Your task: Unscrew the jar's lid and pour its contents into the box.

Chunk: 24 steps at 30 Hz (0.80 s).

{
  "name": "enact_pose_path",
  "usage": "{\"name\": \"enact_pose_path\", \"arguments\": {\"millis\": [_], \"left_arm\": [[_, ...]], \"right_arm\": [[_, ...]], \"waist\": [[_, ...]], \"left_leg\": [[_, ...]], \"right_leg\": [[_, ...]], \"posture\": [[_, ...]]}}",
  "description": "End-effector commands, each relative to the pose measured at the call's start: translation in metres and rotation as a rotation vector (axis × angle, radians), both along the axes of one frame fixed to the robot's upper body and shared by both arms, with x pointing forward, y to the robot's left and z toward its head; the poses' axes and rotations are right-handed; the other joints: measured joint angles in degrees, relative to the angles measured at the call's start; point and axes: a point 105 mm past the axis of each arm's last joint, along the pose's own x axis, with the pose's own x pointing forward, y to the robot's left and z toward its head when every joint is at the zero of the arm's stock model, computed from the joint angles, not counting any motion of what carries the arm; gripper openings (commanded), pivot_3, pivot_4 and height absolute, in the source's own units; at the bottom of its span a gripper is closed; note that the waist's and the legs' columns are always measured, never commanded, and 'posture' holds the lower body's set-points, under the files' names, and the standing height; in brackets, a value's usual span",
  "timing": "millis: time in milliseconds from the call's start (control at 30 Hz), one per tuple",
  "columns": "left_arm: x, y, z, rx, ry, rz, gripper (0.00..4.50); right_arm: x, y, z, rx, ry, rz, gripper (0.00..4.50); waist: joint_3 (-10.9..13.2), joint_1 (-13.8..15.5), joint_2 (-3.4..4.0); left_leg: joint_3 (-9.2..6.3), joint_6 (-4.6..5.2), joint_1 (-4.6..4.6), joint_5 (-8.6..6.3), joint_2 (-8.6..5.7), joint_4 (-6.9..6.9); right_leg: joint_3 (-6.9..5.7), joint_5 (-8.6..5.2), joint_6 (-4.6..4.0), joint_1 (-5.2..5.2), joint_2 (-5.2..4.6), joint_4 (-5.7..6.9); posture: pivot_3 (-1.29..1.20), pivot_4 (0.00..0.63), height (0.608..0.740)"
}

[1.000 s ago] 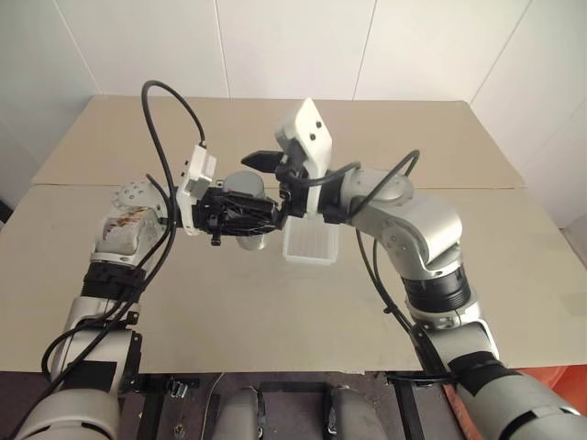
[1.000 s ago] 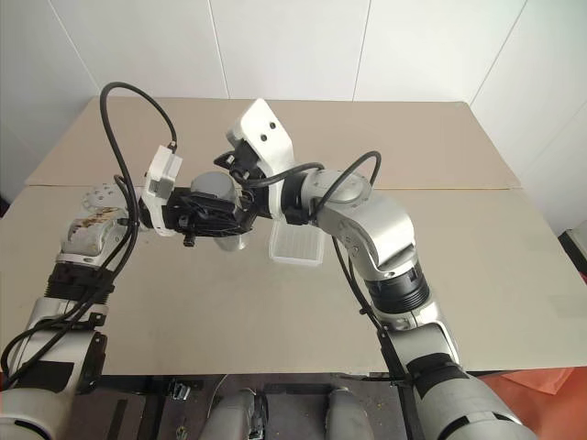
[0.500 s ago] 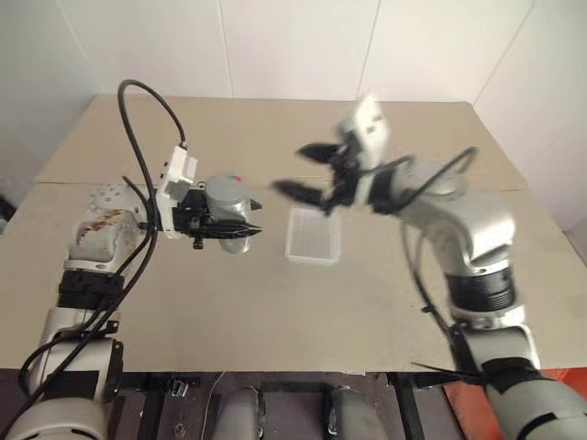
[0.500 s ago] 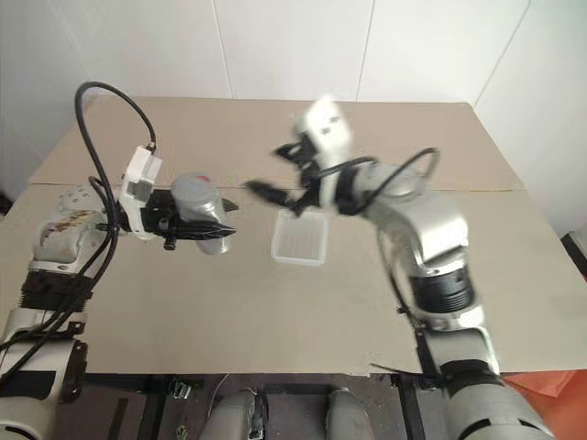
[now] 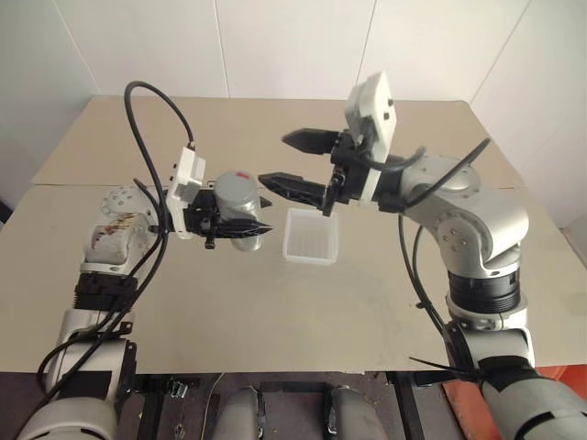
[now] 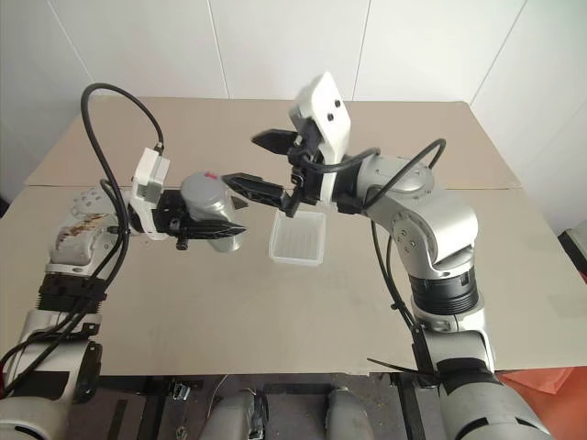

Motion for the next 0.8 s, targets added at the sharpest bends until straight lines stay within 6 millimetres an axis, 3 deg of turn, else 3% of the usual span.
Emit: {"name": "enact_pose_path", "arguments": {"millis": [33, 400, 600, 800], "left_arm": [[0.002, -0.004, 0.013, -0.005, -0.067, -0.011, 1.95], [0.001, -0.005, 0.014, 0.0, -0.08, -0.022, 1.95], [0.0, -0.001, 0.014, 0.006, -0.083, -0.011, 1.95], [-0.002, 0.003, 0.015, 0.011, -0.086, -0.001, 1.95]], "right_arm": [[-0.01, 0.013, 0.007, -0.009, -0.038, 0.04, 4.46], [0.003, 0.044, -0.001, -0.047, -0.032, 0.027, 4.46], [0.008, 0.045, -0.005, -0.053, -0.023, 0.017, 4.46], [0.014, 0.03, -0.006, -0.047, -0.01, -0.018, 4.46]], "waist": [[0.0, 0.0, 0.0], [0.0, -0.1, 0.0], [0.0, -0.1, 0.0], [0.0, -0.1, 0.0]], "left_leg": [[0.01, 0.0, 0.0, 0.0, -0.01, 0.0], [0.01, -0.01, 0.0, 0.0, 0.0, 0.0], [0.01, -0.01, -0.01, 0.0, -0.01, 0.0], [0.0, -0.01, -0.01, 0.0, 0.0, 0.0]], "right_leg": [[0.0, 0.0, 0.0, 0.0, 0.0, 0.0], [0.0, 0.0, 0.0, 0.0, 0.0, 0.02], [0.0, 0.01, 0.0, 0.0, 0.0, 0.02], [0.0, 0.01, 0.0, 0.0, 0.0, 0.02]], "posture": [[0.0, 0.15, 0.74], [0.0, 0.15, 0.74], [0.0, 0.15, 0.74], [0.0, 0.15, 0.74]]}}
